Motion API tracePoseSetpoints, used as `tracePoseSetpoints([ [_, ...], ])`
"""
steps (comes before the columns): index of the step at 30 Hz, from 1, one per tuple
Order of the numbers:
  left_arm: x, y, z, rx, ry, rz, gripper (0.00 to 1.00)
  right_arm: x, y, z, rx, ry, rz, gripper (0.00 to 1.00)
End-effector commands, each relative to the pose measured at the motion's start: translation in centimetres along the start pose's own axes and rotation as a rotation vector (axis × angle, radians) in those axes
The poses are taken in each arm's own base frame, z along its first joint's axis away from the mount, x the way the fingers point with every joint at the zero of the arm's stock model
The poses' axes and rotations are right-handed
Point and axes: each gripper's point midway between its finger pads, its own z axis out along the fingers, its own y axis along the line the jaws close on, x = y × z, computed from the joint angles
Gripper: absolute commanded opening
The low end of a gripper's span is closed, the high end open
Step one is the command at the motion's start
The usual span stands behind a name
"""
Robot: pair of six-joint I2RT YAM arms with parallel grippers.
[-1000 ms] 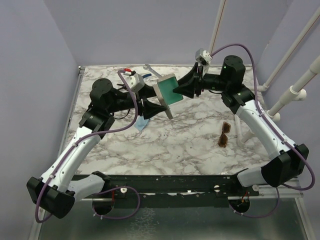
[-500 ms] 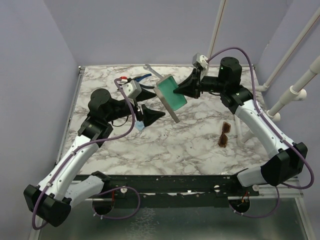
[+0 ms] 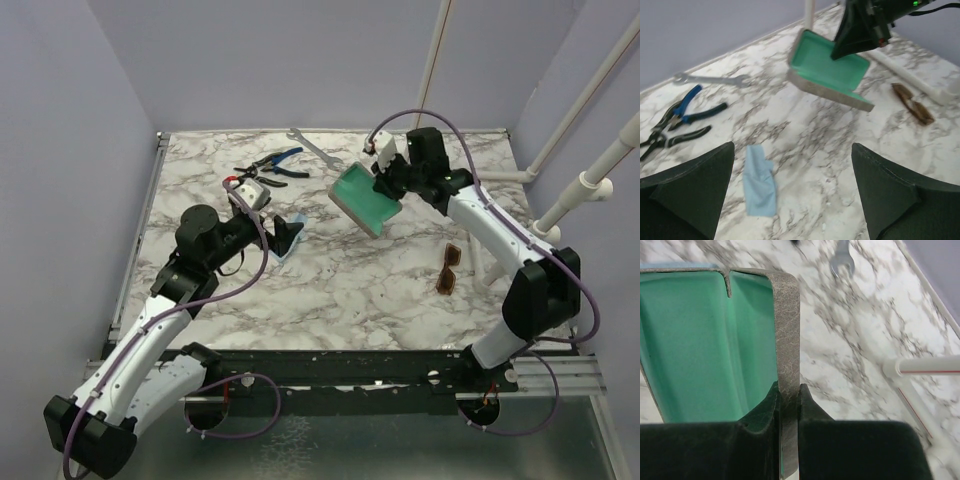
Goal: Organize the sunglasses
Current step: Place the sunglasses case at the center of the board.
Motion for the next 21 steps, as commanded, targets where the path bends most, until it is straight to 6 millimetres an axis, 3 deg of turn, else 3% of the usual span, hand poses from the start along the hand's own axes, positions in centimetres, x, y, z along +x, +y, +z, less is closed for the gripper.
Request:
tracePoseSetpoints([
  [1,3.7,5.7,-1.4,-0.285,0.102,0.028,0.99,3.4,-4.0,1.3,0.192,0.191,-0.262,0.01],
  [4,5.8,7.8,-2.3,-0.388,0.168,0.039,0.97,5.6,-3.9,2.8,0.213,0.284,-0.535,0.01],
  [7,7.5,9.5,-3.2,-0.480,0.219,0.016,0.95,6.6,-3.9,4.2,0.216,0.313,-0.702,0.01],
  [16,9.9,11.6,-3.9,-0.567,0.279,-0.052,0.93,8.9,-1.6,9.1,0.133,0.360,-0.894,0.01],
  [21,10.0,12.1,-3.9,-0.580,0.292,-0.043,0.93,9.5,-1.9,10.7,0.162,0.379,-0.939,0.00],
])
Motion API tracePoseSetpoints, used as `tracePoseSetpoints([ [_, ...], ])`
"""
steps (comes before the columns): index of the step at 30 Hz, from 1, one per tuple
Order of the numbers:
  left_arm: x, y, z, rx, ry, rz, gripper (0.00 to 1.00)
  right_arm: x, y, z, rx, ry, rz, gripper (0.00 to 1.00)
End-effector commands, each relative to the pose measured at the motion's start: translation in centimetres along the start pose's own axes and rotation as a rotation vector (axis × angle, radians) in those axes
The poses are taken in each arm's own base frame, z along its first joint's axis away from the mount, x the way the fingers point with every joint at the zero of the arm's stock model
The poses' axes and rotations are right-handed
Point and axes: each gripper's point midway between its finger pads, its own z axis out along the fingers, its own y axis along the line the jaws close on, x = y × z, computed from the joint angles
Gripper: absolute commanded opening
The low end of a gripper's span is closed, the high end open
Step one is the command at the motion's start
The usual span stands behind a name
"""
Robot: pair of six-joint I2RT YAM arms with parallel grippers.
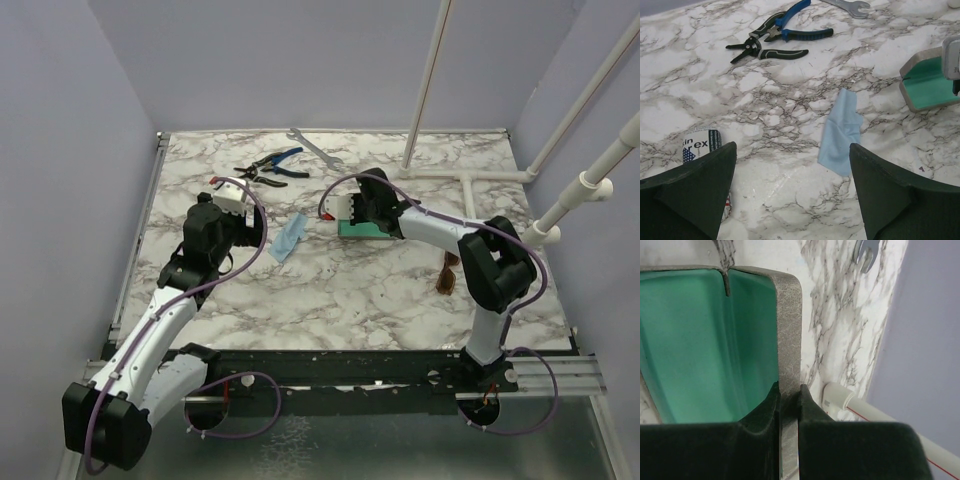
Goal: Organize the sunglasses
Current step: Place the sunglasses case at the center of the board.
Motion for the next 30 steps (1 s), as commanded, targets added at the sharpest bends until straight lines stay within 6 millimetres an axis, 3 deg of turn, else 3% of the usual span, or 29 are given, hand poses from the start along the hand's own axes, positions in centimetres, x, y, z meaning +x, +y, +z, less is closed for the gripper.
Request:
tracePoseSetpoints([
  [1,0.8,0.8,0.1,-0.041,0.030,-0.003,0.93,-0.4,-1.2,1.1,0.075,0.020,-0.081,0.01],
  [6,1.2,0.9,0.4,-0.044,0.044,-0.004,0.93,-1.0,-0.4,1.6,0.047,-0.020,-0.082,0.07],
  [12,1.3,0.9,0.6,-0.041,0.050,0.008,0.93,-1.4,0.2,1.6,0.025,-0.047,-0.075,0.31],
  [21,1.5,0.6,0.8,-0.021,0.058,0.012,0.93,-1.9,-0.9,1.2,0.045,-0.061,-0.029,0.51],
  [25,2.0,-0.6,0.9,0.058,0.071,0.045,0.89,-3.2,-3.1,-0.2,0.093,-0.111,0.059,0.60],
  [26,2.3,-1.3,0.9,0.103,0.083,0.057,0.88,-3.7,-3.8,-0.7,0.106,-0.132,0.086,0.64],
  [29,4.7,-3.1,1.2,0.214,0.183,0.085,0.87,-5.5,-5.9,-2.8,0.131,-0.221,0.194,0.98],
  [30,5.9,-3.4,1.4,0.239,0.242,0.095,0.87,-6.4,-6.4,-3.7,0.131,-0.264,0.230,1.00],
])
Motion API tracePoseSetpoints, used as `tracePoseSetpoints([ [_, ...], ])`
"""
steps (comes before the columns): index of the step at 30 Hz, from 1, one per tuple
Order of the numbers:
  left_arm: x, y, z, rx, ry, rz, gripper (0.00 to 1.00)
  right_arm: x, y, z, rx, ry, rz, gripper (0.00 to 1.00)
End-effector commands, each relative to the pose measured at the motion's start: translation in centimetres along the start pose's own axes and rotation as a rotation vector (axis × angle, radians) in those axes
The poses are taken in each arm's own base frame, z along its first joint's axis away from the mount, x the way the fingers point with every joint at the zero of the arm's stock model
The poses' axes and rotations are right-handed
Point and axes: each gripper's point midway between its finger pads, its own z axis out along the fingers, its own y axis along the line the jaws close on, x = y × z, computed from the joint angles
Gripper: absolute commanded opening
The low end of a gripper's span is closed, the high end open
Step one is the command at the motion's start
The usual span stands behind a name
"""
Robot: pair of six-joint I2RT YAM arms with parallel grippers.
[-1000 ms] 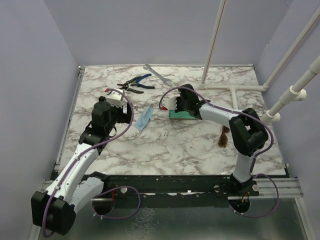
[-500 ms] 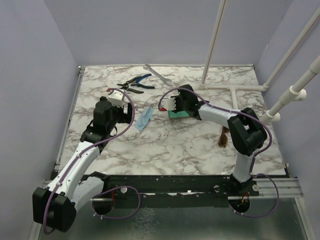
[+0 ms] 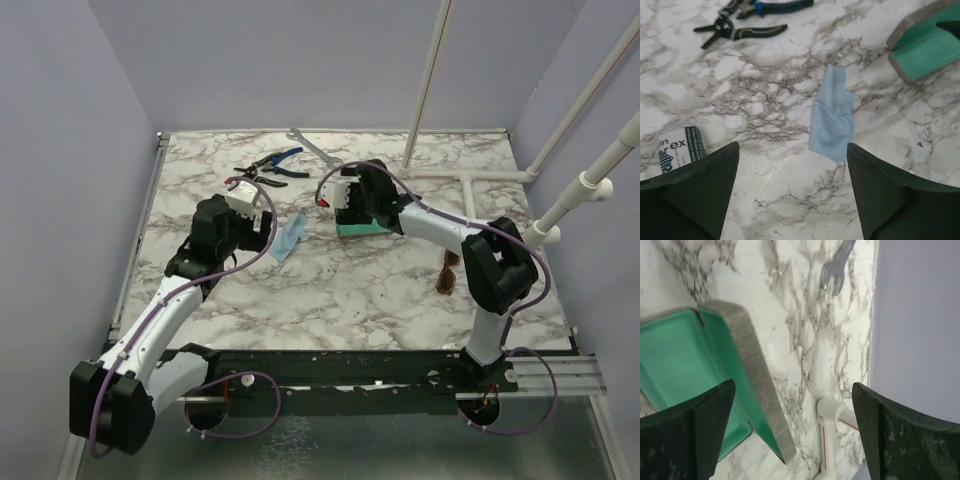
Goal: Organize the sunglasses
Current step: Place the sunglasses case at the center of the board, then pick up the glasses cleaning cloth from the center of the board.
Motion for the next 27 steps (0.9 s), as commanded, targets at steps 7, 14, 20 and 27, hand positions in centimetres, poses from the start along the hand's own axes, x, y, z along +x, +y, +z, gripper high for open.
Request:
tracePoseSetpoints([
  [7,12.1,-2.7,2.1,0.335,0.605,0.284,0.89,-9.0,-7.1,-9.8,0.043,-0.465,0.454,1.00],
  [14,12.1,-4.4,5.6,0.482,0.613,0.454,0.83,-8.8,-6.4,-13.2,-0.020,-0.671,0.673,0.97],
  [20,12.4,-6.8,6.6,0.551,0.567,0.517,0.74,-6.7,-5.0,-13.0,0.007,-0.575,0.693,0.96],
  [27,13.5,-7.7,7.3,0.534,0.606,0.491,0.53,-6.7,-5.2,-13.0,0.012,-0.577,0.674,0.96],
])
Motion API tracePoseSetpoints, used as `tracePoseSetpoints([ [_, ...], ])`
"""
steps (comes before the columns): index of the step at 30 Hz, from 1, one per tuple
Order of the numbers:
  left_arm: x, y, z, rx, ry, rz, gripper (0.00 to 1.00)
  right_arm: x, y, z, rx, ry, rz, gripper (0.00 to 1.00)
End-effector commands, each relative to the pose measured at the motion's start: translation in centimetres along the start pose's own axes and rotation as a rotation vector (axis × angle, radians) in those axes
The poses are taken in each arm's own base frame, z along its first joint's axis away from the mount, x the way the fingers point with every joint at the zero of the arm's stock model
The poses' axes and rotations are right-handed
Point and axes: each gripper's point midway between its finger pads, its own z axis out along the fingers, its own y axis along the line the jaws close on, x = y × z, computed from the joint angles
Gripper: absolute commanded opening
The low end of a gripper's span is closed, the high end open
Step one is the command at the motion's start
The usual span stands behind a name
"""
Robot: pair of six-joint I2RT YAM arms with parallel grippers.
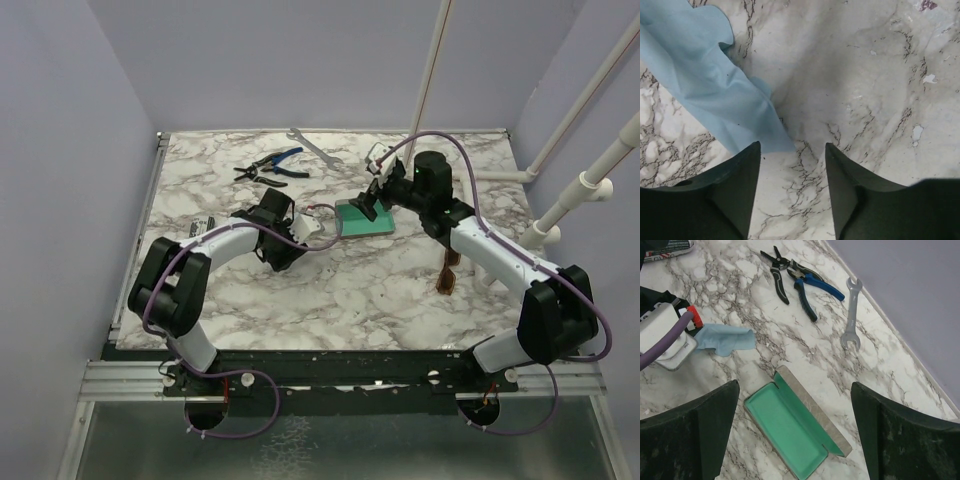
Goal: Organize the sunglasses
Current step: Pick up the glasses cleaning cloth from the center of the board.
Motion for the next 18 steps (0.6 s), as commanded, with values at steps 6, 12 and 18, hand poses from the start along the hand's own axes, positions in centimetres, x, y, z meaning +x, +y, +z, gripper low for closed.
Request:
tracePoseSetpoints([
  [6,-0.9,1.6,1.4,-0.064,0.003,-0.039,0.37,-1.8,-0.4,0.2,-0.010,-0.040,-0.008,0.96],
  [12,-0.5,1.9,1.5,-0.104,-0.003,-0.071,0.00,-1.7,-0.1,0.1,-0.024,-0.034,-0.020,0.96],
  [18,-3.3,3.8,-2.0,-0.172,-0.077,-0.109,0.00,-1.8,1.1,-0.1,-0.089,-0.039,-0.018,0.95],
])
